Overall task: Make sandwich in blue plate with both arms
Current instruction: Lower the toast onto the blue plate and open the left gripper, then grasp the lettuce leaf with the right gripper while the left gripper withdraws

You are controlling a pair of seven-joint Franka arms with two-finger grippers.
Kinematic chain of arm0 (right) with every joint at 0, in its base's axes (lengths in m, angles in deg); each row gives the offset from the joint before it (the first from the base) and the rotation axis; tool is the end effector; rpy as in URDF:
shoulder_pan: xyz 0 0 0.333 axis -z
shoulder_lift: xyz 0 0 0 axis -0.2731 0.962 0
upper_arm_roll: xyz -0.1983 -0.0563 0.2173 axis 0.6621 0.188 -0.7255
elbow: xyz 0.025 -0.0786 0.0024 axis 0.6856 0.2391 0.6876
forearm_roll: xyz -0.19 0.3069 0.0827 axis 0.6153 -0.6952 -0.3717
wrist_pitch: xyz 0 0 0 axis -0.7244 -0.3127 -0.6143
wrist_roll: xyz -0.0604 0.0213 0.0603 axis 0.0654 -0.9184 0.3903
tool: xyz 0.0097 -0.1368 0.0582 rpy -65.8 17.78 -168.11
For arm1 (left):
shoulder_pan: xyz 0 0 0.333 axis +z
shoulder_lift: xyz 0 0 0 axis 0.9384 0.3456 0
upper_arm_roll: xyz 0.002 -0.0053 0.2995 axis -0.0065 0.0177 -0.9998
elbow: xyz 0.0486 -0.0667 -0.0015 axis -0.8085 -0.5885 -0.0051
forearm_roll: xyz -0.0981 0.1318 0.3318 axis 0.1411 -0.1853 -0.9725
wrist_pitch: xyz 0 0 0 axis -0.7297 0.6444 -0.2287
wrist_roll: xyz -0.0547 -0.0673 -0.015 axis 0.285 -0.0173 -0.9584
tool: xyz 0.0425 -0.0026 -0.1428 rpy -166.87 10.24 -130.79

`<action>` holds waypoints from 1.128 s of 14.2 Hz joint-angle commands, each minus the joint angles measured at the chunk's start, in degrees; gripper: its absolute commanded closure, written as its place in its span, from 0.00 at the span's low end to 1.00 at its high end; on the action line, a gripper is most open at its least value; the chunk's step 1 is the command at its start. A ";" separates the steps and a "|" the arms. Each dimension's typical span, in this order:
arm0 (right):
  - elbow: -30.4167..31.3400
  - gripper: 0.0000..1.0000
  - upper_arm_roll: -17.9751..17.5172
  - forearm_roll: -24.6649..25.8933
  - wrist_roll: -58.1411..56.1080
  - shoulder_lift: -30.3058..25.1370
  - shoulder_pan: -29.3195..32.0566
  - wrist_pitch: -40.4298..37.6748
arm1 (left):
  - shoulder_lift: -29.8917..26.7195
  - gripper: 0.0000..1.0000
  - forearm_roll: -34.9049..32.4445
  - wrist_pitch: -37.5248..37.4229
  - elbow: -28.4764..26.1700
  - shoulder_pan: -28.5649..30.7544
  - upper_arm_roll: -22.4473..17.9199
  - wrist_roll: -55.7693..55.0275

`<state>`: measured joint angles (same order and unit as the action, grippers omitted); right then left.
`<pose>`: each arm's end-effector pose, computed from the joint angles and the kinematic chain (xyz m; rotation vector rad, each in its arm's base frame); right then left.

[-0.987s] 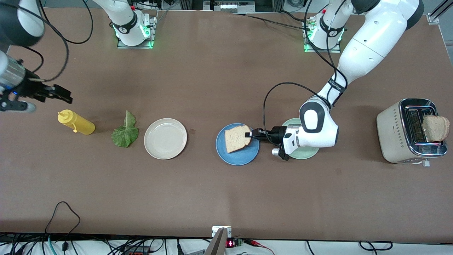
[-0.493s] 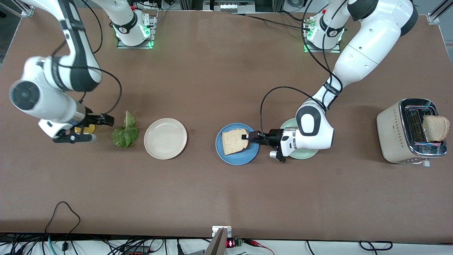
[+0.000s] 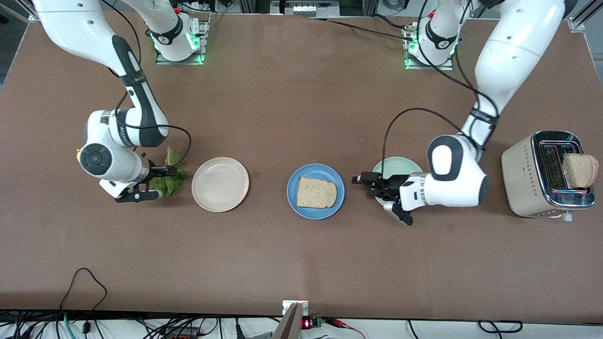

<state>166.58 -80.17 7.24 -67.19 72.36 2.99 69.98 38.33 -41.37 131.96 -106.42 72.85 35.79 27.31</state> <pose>0.5742 0.0536 0.1789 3.0405 0.1683 -0.2770 0.6170 -0.2182 0.2181 2.3390 -0.4331 -0.1339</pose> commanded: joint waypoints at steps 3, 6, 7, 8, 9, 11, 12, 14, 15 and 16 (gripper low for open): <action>6.84 0.00 0.01 -0.18 -0.07 -0.40 -0.06 8.05 | -9.34 0.00 -22.82 -12.07 -1.34 1.58 -2.81 -7.83; 6.67 0.45 0.10 -0.18 0.11 0.48 -0.15 8.06 | -13.12 0.00 -35.39 -21.55 0.84 4.74 -2.99 -8.01; 6.58 0.63 0.01 -0.18 0.63 0.83 -0.06 8.06 | -14.61 0.00 -39.87 -26.28 3.03 5.54 -2.99 -8.01; 6.58 0.71 0.01 -0.18 0.73 0.84 -0.15 7.88 | -15.49 0.00 -44.00 -30.33 5.40 6.50 -2.99 -8.01; 6.58 0.81 0.01 -0.18 0.73 0.92 -0.23 7.62 | -16.29 0.00 -47.18 -34.12 7.95 6.77 -2.99 -8.01; 6.14 1.00 0.01 -0.18 0.46 0.40 -0.23 7.09 | -18.04 0.00 -50.10 -39.67 12.00 6.77 -2.99 -8.01; 5.53 1.00 -0.08 -0.18 -0.06 -1.26 -0.23 6.57 | -19.18 0.00 -50.11 -41.00 13.32 6.77 -2.99 -8.10; 0.73 1.00 -0.60 -0.01 -0.68 -4.34 -1.02 -1.56 | -20.94 0.00 -50.02 -43.28 15.61 6.86 -2.99 -8.19; -3.48 1.00 -1.56 0.08 -2.33 -4.52 -1.29 -7.35 | -22.43 0.00 -49.15 -44.34 15.80 6.86 -3.60 -7.93; -9.36 1.00 -3.49 -0.27 -5.31 -4.18 -1.46 -13.15 | -24.71 0.00 -48.54 -44.18 15.54 6.17 -4.56 -8.27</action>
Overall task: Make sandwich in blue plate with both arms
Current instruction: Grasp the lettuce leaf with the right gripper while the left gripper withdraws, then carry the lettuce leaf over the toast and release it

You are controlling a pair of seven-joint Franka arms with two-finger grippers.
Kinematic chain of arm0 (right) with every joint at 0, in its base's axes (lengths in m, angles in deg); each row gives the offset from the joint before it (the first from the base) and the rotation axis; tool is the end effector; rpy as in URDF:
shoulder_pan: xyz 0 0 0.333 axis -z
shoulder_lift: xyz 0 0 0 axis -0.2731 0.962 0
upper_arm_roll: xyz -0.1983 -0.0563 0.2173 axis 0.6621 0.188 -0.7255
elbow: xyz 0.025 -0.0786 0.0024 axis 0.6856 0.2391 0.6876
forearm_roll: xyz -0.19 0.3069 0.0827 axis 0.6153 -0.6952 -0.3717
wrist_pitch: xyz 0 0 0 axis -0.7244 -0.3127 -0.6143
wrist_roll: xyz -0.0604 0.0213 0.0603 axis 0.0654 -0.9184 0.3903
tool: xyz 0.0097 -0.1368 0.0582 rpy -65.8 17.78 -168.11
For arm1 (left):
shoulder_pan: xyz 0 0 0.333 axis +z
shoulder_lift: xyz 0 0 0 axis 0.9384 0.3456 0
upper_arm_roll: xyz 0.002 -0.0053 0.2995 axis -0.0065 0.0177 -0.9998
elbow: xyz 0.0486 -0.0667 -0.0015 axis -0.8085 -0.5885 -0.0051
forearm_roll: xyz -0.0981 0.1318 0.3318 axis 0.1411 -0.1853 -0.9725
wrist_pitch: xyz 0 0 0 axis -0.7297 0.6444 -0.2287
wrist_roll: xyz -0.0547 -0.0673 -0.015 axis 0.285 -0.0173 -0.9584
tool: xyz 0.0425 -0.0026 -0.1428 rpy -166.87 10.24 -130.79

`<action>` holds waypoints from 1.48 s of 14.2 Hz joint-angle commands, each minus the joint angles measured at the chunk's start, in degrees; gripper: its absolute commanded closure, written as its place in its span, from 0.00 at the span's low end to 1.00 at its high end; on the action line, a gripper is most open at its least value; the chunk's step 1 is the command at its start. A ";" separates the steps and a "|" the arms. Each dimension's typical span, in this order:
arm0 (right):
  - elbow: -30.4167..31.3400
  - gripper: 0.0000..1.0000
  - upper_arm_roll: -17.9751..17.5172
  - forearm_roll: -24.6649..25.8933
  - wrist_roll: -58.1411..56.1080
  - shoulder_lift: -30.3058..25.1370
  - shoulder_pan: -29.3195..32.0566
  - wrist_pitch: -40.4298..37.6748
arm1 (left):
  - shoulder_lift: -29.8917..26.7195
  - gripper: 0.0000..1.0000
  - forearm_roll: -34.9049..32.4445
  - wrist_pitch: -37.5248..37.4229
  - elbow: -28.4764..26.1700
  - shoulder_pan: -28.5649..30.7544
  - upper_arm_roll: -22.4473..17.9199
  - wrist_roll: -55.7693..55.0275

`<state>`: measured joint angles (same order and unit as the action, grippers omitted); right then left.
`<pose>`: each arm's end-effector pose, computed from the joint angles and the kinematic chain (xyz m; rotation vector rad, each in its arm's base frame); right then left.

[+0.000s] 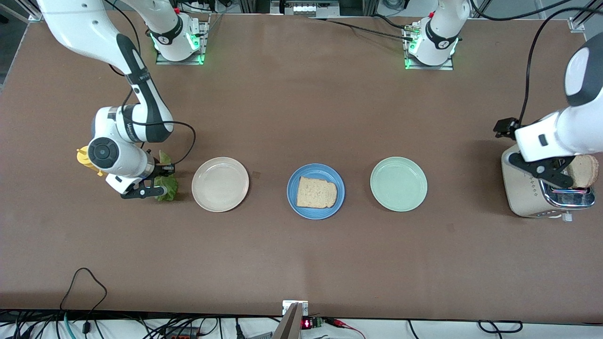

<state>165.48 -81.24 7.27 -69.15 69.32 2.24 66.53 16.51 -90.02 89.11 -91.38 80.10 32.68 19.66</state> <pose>0.5764 0.0732 0.2123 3.0493 0.2641 -0.2630 0.5733 -0.0090 0.4860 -2.9365 0.7008 0.4822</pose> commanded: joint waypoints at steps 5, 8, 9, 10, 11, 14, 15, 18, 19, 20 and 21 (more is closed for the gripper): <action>-20.51 1.00 -14.54 -0.30 -9.16 1.14 -1.24 -11.61 | -19.51 0.00 9.61 11.47 -17.50 -10.58 -16.47 -12.46; -23.60 1.00 -19.48 -0.21 -12.49 3.34 -3.16 -11.00 | -19.44 0.00 9.44 12.83 -17.79 -10.15 -16.57 -12.58; -23.60 1.00 -19.84 -0.21 -15.39 3.78 -4.39 -10.04 | -19.35 0.00 9.44 12.74 -17.79 -9.80 -16.57 -12.58; -23.60 1.00 -19.75 -0.21 -18.29 4.22 -5.62 -8.46 | -19.00 0.00 9.44 12.31 -17.53 -9.27 -16.57 -12.49; -23.69 1.00 -19.84 -0.12 -21.36 5.18 -6.33 -6.62 | -18.65 0.00 9.53 11.87 -17.18 -8.57 -16.57 -12.40; -24.82 1.00 -19.84 -0.21 -33.04 9.04 -8.26 1.46 | -18.56 0.00 9.62 11.51 -17.17 -8.12 -16.57 -12.49; -26.83 1.00 -19.84 -0.12 -36.56 11.23 -9.92 2.53 | -18.56 0.00 9.53 11.43 -17.26 -8.04 -16.57 -12.49; -34.22 1.00 -19.67 0.41 -42.55 17.22 -14.32 2.45 | -18.56 0.00 9.53 10.55 -17.17 -7.16 -16.57 -12.58; -35.72 1.00 -19.66 0.49 -45.36 19.06 -14.60 2.72 | -18.56 0.00 9.36 10.63 -17.17 -6.98 -16.57 -12.58; -37.38 1.00 -19.75 0.41 -49.91 21.43 -14.69 3.50 | -18.30 0.00 9.18 10.63 -17.17 -6.55 -16.57 -12.58; -38.88 1.00 -19.75 0.23 -54.39 23.28 -14.69 4.38 | -18.30 0.00 9.09 10.63 -17.17 -6.02 -16.57 -12.58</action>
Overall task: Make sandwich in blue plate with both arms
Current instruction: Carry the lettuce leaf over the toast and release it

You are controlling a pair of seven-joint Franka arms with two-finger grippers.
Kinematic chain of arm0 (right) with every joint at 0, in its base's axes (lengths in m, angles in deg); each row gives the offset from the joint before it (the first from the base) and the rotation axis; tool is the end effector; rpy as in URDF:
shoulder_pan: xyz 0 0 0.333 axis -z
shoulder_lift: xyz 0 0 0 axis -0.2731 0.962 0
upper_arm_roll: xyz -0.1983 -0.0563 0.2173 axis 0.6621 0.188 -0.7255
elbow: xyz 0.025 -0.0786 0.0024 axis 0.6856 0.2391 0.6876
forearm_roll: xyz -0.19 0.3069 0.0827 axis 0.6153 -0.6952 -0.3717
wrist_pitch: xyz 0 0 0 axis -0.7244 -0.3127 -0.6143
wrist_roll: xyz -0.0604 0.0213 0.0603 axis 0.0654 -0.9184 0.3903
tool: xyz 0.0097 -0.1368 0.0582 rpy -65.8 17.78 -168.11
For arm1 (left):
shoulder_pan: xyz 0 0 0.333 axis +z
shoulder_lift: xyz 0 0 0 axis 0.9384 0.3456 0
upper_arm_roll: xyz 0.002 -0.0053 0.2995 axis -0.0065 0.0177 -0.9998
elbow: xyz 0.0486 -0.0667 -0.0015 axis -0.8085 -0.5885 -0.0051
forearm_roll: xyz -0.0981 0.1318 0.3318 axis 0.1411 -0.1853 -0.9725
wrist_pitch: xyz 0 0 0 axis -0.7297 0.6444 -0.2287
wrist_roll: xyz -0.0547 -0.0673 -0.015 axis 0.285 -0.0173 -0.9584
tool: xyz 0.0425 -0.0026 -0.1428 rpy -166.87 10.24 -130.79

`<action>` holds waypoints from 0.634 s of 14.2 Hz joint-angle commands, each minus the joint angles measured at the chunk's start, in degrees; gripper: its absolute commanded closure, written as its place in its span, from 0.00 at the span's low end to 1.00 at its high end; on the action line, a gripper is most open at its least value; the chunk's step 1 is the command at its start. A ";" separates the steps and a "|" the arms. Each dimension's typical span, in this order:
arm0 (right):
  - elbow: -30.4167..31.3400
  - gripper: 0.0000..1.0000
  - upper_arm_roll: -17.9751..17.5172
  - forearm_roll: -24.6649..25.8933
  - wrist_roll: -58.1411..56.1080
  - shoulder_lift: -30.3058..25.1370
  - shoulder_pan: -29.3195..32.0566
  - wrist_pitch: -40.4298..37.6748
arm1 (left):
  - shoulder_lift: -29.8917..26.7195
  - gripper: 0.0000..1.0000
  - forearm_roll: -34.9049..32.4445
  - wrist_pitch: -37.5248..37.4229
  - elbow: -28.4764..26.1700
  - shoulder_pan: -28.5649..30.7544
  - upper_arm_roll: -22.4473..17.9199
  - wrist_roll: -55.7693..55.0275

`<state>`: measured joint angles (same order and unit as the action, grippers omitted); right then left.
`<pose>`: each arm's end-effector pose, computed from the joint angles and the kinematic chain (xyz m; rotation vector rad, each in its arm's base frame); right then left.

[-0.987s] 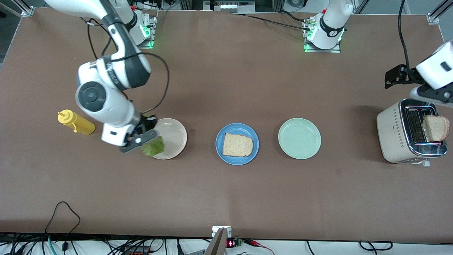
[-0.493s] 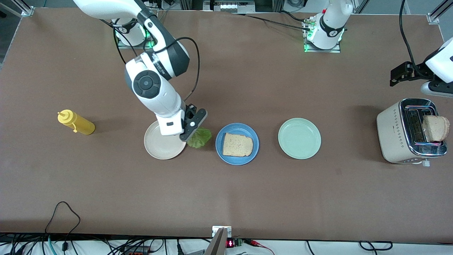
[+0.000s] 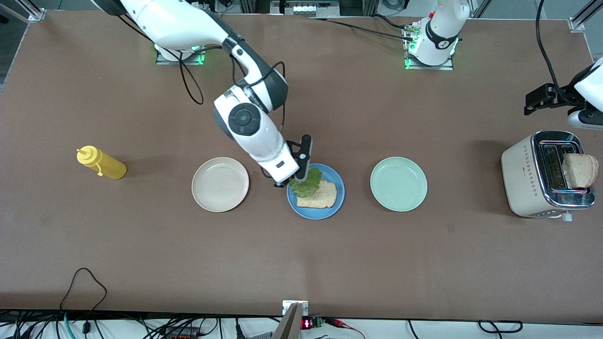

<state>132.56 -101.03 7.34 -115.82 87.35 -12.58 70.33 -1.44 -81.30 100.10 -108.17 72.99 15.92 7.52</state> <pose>0.5685 0.4612 0.2623 -2.1866 -2.0505 -0.2645 0.5167 0.0377 0.5377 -3.0824 0.1649 0.1693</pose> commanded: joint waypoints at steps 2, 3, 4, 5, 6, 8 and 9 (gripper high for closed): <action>-7.29 1.00 0.03 0.24 -10.58 7.03 -1.53 1.30 | -0.26 0.00 0.37 -0.18 -0.38 1.80 0.18 -0.44; -7.30 1.00 0.21 0.33 -10.59 7.64 -2.58 1.99 | -0.26 0.00 0.37 -0.27 -0.38 1.80 0.18 -0.35; -7.30 1.00 0.38 0.42 -10.59 8.26 -3.20 2.78 | -0.26 0.00 0.46 -0.36 -0.38 1.89 0.18 -0.35; -7.30 1.00 0.47 0.51 -10.68 8.87 -3.56 3.58 | -0.26 0.00 0.46 -0.27 -0.38 1.89 0.18 -0.26; -7.30 1.00 0.47 0.68 -10.76 9.84 -3.65 4.98 | -0.26 0.00 0.46 -0.27 -0.38 2.15 0.18 -0.26; -7.30 1.00 0.47 2.17 -10.68 11.07 -4.09 8.31 | -0.26 0.00 0.46 -0.36 -0.38 3.12 0.18 -0.26; -7.30 1.00 0.47 2.26 -10.59 11.69 -4.18 9.55 | -0.17 0.00 0.46 -0.27 -0.38 3.21 0.18 -0.26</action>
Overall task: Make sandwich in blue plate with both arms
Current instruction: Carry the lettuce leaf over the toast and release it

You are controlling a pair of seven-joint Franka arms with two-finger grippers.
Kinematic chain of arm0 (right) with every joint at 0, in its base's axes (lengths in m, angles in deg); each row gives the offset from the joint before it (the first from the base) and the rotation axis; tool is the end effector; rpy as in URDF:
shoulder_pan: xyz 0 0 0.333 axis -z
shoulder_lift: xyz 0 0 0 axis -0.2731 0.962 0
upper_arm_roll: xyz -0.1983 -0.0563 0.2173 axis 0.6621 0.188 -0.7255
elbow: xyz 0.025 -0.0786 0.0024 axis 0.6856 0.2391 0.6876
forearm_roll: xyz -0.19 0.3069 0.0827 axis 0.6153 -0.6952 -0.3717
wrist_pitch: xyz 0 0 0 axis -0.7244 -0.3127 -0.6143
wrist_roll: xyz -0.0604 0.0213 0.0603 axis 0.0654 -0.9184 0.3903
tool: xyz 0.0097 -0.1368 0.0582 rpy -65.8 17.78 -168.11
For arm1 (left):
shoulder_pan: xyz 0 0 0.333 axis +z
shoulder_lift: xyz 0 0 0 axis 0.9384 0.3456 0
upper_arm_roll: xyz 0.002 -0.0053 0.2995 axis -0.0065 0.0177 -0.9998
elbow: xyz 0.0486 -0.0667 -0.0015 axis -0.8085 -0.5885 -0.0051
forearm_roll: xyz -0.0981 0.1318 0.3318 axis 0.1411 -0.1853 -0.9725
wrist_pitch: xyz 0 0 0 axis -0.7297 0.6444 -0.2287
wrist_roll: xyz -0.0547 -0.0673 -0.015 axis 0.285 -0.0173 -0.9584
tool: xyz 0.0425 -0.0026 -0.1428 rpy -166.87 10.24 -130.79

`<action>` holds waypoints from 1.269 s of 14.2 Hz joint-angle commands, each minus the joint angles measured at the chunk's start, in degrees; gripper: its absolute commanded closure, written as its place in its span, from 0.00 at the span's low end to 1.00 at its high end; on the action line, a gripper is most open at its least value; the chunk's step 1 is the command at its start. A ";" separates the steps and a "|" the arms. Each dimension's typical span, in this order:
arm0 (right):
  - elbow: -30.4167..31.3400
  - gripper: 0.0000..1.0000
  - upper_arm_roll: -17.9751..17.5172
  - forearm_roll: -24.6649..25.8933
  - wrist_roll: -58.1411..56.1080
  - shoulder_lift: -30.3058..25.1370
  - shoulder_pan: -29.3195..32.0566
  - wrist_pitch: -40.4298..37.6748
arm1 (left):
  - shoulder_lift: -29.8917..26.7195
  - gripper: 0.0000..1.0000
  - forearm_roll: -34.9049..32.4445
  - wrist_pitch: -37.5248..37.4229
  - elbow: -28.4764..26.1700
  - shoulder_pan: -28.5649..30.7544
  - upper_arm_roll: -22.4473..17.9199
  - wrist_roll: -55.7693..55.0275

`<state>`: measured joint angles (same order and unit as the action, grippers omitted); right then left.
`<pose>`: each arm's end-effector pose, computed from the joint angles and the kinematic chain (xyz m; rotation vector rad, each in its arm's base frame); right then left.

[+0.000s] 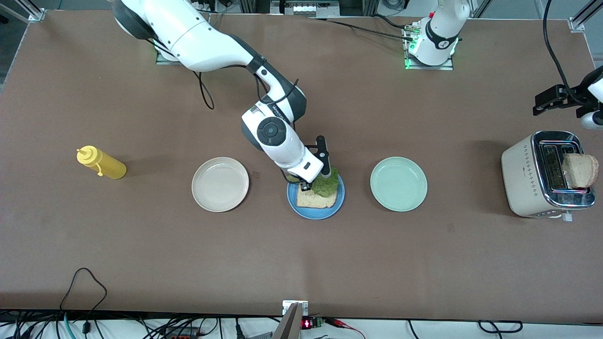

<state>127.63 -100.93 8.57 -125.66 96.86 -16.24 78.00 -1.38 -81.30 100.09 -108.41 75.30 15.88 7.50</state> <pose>0.5596 0.5042 0.1952 -1.9571 -2.2738 -0.3615 0.5145 0.0588 0.5353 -3.0875 0.1014 0.1793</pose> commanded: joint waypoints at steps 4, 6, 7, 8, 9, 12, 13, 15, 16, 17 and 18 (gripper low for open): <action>-2.36 1.00 3.09 2.53 0.14 2.62 -2.00 6.44 | 0.13 0.00 0.37 -0.27 -0.14 0.81 0.40 -0.33; -2.36 1.00 3.45 2.53 0.49 3.06 -2.01 8.12 | 0.04 0.00 0.28 -0.44 -0.14 0.81 0.84 -0.42; -2.36 1.00 3.45 2.53 0.92 3.23 -1.92 8.30 | 0.04 0.00 0.20 -0.36 -0.14 0.72 0.84 -0.42; -2.36 1.00 3.45 2.53 1.54 3.67 -2.01 8.65 | 0.04 0.00 0.11 -0.36 -0.14 0.72 0.93 -0.42; -2.36 1.00 3.36 2.53 1.72 4.28 -2.01 9.17 | 0.13 0.00 0.11 -0.36 -0.14 0.63 0.93 -0.51; -2.36 1.00 3.45 2.53 1.72 5.43 -2.27 10.66 | 0.13 0.00 0.02 -0.36 -0.14 0.46 1.10 -0.51; -2.36 0.69 3.36 2.36 2.42 5.43 -2.27 10.76 | 0.04 0.00 0.11 -0.27 -0.14 0.37 1.10 -0.51; -2.36 0.00 3.27 2.18 8.20 4.91 -2.27 10.76 | 0.04 0.00 0.11 -0.27 -0.14 0.19 1.10 -0.60; -2.36 0.00 3.18 2.18 9.09 4.38 -2.27 10.24 | 0.04 0.00 0.11 -0.35 -0.14 0.28 1.10 -0.60; -2.36 0.00 3.18 2.09 9.10 3.42 -2.10 10.14 | 0.04 0.00 0.02 -0.44 -0.14 0.28 1.10 -0.60; -2.36 0.00 3.18 1.92 9.10 2.72 -1.84 9.62 | -0.05 0.00 0.02 -0.53 -0.14 0.28 1.10 -0.60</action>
<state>126.14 -97.99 10.26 -118.28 100.81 -18.02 88.79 -1.27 -81.30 100.09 -108.64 75.59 16.78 7.50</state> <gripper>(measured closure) 0.480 0.000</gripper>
